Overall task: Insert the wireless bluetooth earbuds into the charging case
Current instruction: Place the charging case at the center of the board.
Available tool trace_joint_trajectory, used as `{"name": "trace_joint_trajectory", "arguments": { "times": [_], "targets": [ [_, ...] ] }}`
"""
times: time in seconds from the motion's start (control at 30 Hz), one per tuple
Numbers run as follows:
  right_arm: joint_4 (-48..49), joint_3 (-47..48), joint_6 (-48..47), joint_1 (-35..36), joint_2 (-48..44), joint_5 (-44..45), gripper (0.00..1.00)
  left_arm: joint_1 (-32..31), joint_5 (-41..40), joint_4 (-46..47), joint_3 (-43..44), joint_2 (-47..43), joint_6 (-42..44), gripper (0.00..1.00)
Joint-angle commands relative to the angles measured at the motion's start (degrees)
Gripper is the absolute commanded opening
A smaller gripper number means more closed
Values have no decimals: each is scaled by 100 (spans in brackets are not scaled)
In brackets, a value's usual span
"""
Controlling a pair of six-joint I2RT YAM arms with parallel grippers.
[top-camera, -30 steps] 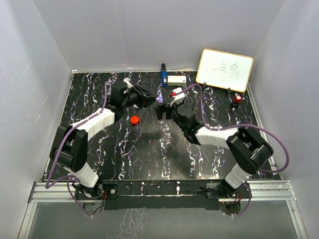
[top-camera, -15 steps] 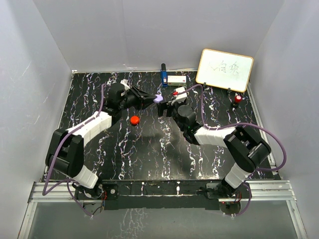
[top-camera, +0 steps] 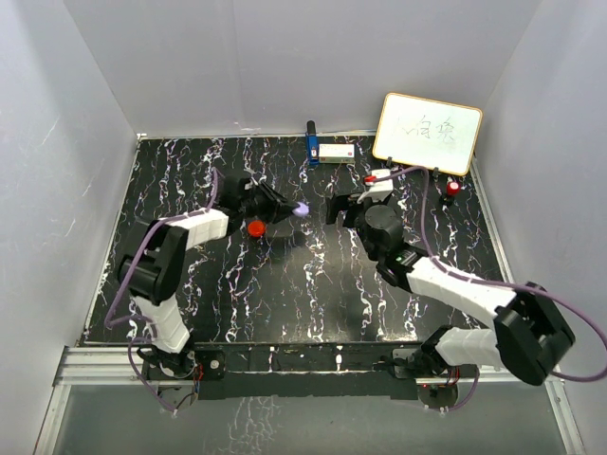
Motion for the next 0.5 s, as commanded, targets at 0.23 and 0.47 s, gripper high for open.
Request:
{"name": "trace_joint_trajectory", "arguments": {
  "times": [0.23, 0.47],
  "targets": [
    [-875, 143, 323, -19, -913, -82, 88, 34, -322, 302, 523, 984, 906, 0],
    [-941, 118, 449, -18, -975, -236, 88, 27, -431, 216, 695, 1301, 1117, 0]
  ]
}}
